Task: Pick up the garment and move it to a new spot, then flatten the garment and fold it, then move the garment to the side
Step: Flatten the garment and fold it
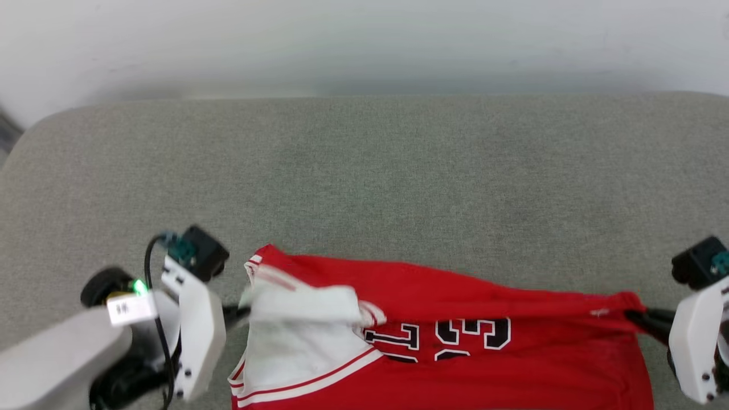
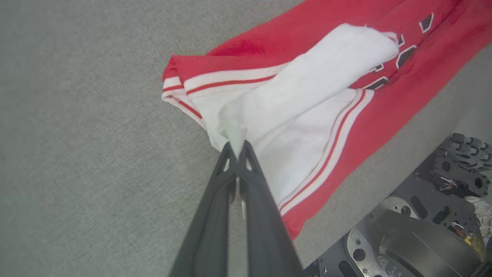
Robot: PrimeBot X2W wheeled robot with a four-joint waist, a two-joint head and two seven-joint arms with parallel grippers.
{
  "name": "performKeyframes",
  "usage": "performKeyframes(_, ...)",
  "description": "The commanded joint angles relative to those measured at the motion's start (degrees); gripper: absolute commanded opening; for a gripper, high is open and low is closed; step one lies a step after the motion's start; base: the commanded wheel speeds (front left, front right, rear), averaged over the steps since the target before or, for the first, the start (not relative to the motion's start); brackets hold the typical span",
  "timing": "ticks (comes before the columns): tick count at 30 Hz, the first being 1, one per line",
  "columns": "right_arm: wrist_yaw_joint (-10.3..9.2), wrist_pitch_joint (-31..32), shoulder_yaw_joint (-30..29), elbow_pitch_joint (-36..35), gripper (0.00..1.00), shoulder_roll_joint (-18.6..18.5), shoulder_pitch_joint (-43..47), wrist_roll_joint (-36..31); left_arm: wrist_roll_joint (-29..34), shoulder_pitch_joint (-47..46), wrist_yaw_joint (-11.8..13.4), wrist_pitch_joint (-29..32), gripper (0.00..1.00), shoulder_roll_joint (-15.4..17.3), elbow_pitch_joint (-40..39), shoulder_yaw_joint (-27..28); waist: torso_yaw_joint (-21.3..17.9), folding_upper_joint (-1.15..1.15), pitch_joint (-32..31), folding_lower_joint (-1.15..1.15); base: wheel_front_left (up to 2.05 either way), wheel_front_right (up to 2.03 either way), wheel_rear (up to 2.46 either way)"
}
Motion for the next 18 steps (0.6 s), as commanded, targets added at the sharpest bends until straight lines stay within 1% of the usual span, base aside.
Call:
performKeyframes(1,-0.03,-0.58,-0.53,-0.26,0.00,0.31,2.05,-0.09,-0.51,2.04,0.66,-0.72,0.00,0.56,-0.67,-0.46,-0.01,0.00,-0.52,0.01,0.00,0.00,0.00)
performKeyframes(4,-0.03,-1.31,-1.80,-0.29,0.00,1.03,5.90,-0.25,-1.52,6.18,1.84,-2.20,0.00,1.15,-1.70,-1.25,0.06,0.00,-0.61,0.01,0.00,0.00,0.00)
performKeyframes(6,-0.03,-1.36,-2.40,0.25,0.00,1.64,7.89,-0.38,-1.81,8.45,2.45,-2.99,0.00,0.92,-1.55,-1.78,0.01,0.00,-0.20,0.01,0.00,0.00,0.00)
performKeyframes(8,-0.03,-1.64,-2.84,1.15,0.00,2.66,8.94,-0.78,-1.87,10.14,2.76,-3.61,0.00,-0.04,-0.69,-2.16,-0.08,0.00,0.32,0.01,0.00,0.00,0.00)
performKeyframes(14,-0.02,-1.79,-2.20,5.05,0.00,5.86,10.11,-1.91,-2.48,12.88,2.06,-4.73,0.00,-3.13,3.89,-2.67,-0.24,0.00,1.30,0.01,0.00,0.00,0.00)
performKeyframes(15,-0.03,-2.05,-2.25,5.29,0.22,6.30,10.04,-1.82,-2.49,13.04,2.17,-5.07,0.22,-3.40,4.41,-2.62,-0.26,0.00,1.27,0.01,0.00,0.00,0.00)
performKeyframes(16,-0.03,-2.43,-2.38,5.17,1.00,6.46,9.87,-1.73,-2.34,13.08,2.33,-5.96,1.00,-3.52,4.65,-2.25,-0.30,0.00,1.17,0.01,0.00,0.00,0.00)
performKeyframes(18,-0.02,-3.16,-2.75,4.34,1.00,6.18,9.47,-1.94,-2.12,13.26,2.92,-7.73,1.00,-3.26,4.66,-1.55,-0.49,0.00,0.67,0.01,0.00,0.00,0.00)
